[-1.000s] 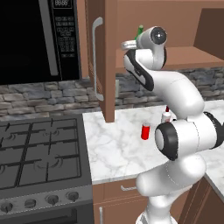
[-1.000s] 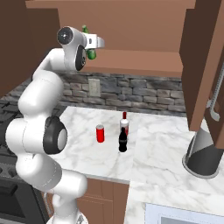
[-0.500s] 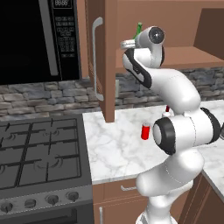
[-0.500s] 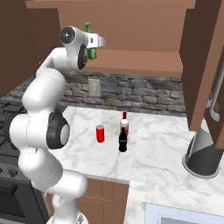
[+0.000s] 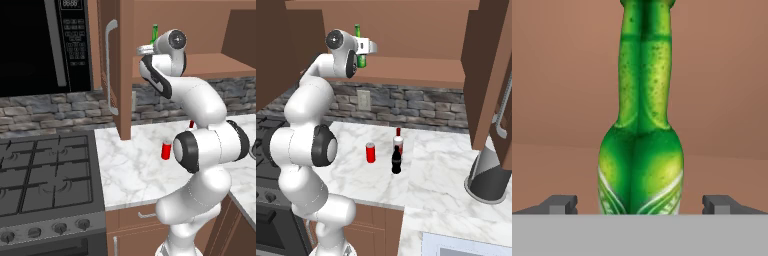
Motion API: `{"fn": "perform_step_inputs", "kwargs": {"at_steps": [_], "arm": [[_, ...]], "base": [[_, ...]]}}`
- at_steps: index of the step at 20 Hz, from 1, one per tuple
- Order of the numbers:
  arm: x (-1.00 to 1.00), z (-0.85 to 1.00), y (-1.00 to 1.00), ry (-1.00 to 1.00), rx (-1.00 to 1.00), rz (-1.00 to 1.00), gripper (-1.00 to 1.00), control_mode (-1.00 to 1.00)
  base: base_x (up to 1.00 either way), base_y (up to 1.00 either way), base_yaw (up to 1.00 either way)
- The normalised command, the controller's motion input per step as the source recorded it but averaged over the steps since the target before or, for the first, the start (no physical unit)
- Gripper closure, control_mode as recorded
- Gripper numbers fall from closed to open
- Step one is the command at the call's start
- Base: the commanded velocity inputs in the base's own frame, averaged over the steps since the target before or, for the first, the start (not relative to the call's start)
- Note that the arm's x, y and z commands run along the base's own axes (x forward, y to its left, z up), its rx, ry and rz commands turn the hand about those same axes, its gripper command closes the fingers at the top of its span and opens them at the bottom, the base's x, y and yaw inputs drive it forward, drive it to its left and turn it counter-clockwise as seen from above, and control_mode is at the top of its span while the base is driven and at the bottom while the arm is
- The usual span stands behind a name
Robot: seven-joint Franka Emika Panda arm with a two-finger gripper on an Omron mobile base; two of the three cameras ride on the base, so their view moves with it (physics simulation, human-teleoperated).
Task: Sort all alcoholic drinks to one cabinet, and non-alcoholic drinks to the other.
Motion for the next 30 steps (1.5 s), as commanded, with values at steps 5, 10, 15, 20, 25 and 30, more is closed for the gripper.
{"fn": "perform_step_inputs", "kwargs": {"at_steps": [5,10,15,20,25,30], "arm": [[0.16,0.0,0.0,0.0,0.0,0.0,-1.0,-1.0],[-0.22,0.0,0.0,0.0,0.02,0.0,-1.0,-1.0],[-0.92,-0.1,0.0,0.0,0.0,0.0,-1.0,-1.0],[-1.0,-0.46,0.0,0.0,0.0,0.0,-1.0,-1.0],[-1.0,-0.61,0.0,0.02,0.0,0.0,-1.0,-1.0],[-0.88,-0.58,-0.06,0.14,0.0,-0.05,-1.0,-1.0]], "base": [[0.0,0.0,0.0],[0.0,0.0,0.0],[0.0,0.0,0.0],[0.0,0.0,0.0],[0.0,0.0,0.0],[0.0,0.0,0.0]]}}
